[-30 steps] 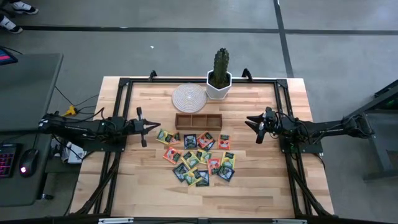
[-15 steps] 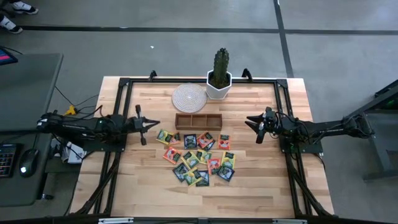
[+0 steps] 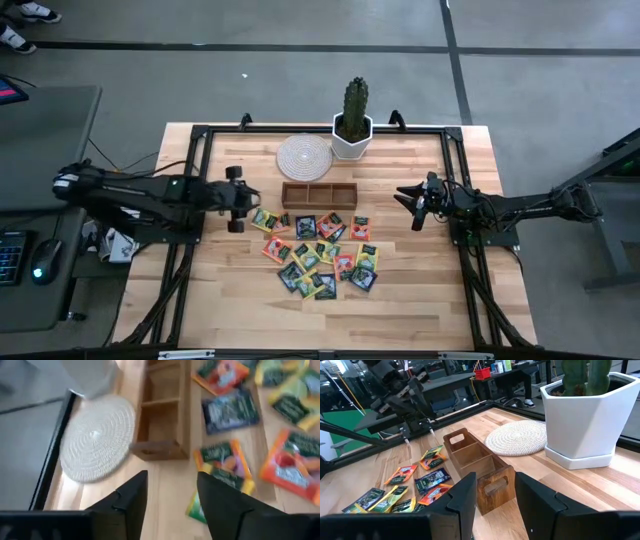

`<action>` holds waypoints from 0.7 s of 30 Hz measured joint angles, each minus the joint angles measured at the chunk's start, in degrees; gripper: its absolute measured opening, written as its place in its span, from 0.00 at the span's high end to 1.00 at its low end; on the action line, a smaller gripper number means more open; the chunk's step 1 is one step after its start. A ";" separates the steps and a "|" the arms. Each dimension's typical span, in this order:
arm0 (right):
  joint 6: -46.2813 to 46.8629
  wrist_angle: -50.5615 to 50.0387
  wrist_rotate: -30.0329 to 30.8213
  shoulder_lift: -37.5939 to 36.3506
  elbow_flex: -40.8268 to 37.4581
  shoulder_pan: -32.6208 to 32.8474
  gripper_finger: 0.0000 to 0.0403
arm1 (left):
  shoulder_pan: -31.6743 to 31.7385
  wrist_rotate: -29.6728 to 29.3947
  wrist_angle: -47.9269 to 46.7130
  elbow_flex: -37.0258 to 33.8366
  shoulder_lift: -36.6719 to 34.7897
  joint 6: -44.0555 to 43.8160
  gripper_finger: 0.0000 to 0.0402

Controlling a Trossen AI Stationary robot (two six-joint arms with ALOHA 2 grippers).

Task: Pick & Place Tea
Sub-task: Put the yellow tea bag into the left section of the wooden organizer

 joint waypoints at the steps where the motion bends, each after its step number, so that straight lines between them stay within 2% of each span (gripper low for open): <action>1: 0.00 0.00 0.01 0.00 0.00 -0.01 0.67 | 0.68 2.84 -1.97 1.62 1.80 1.38 0.57; 6: 0.00 0.01 -0.01 0.00 0.00 0.01 0.67 | 11.66 30.33 -6.14 3.76 8.76 8.39 0.57; 8: 0.00 0.01 -0.01 -0.01 0.00 0.00 0.67 | 17.90 38.50 -7.55 3.74 10.85 12.96 0.57; 16: 0.00 0.00 0.00 0.00 0.00 0.00 0.67 | 41.14 53.79 -7.86 3.65 17.18 30.08 0.56; 19: 0.00 0.01 -0.01 -0.02 0.00 0.01 0.67 | 45.97 58.40 -7.82 3.67 21.30 32.78 0.56; 21: 0.00 0.01 0.00 0.00 0.00 0.01 0.67 | 46.80 59.28 -7.86 3.67 24.63 34.06 0.56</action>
